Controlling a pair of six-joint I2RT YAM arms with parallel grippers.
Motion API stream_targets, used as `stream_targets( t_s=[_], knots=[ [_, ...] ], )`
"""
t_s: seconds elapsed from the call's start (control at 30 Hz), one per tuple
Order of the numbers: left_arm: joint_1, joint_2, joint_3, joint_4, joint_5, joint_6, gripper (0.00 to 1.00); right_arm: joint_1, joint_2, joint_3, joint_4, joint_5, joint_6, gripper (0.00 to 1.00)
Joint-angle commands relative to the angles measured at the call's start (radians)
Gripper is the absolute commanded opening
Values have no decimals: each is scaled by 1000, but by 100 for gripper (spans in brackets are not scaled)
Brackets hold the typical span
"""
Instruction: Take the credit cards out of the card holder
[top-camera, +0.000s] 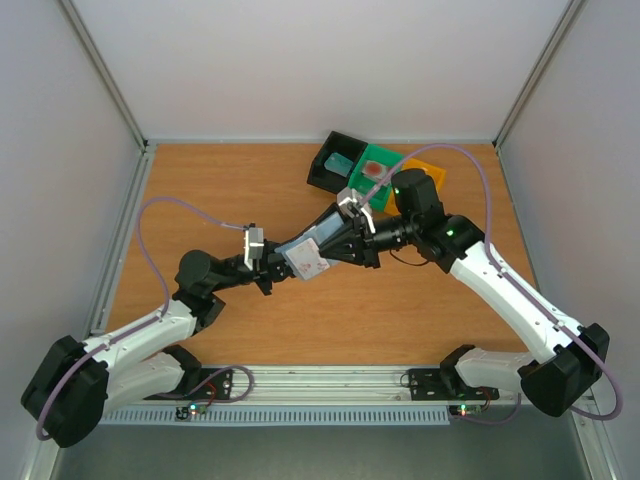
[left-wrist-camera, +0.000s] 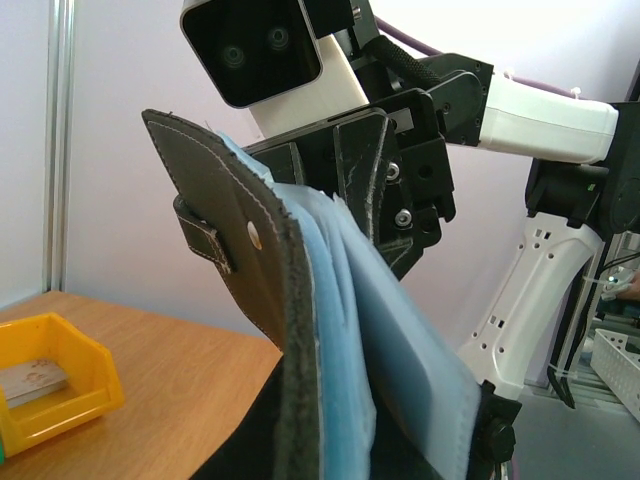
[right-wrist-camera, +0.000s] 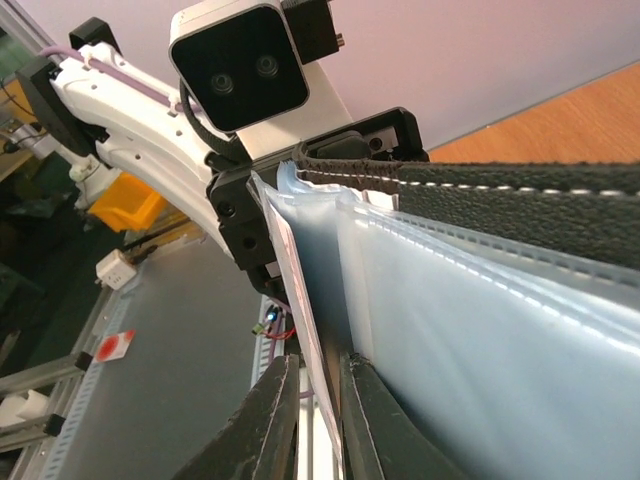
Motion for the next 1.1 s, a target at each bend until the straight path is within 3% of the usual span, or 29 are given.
stream_targets(
  t_s=[0.0,0.33,0.5,0.83,0.93,0.97,1.0,1.07],
  knots=[
    [-4,-15,13,83,-3,4,0,11,-1,-5,36,33,9,13],
    [-4,-9,25,77,-3,3,0,34,35,11,18,16,-18,18],
    [-4,-14,22,75,-12,-2,0,33,-13,-10,7,14,-43,2],
    [-4,-30,6,72,-14,1,0,-6,-66,16,-148,68,-130,1],
    [-4,-30,5,66,-2,-4,0,-8,-59,18,-103,83,-92,1],
    [-4,-27,5,69,6,-7,3,-7,-53,13,-59,91,-63,1],
    [-4,-24,4,78,16,-12,17,-7,-46,11,-35,108,-46,1],
    [-4,-21,1,90,33,-5,30,-8,-39,6,-4,139,-37,1]
  ],
)
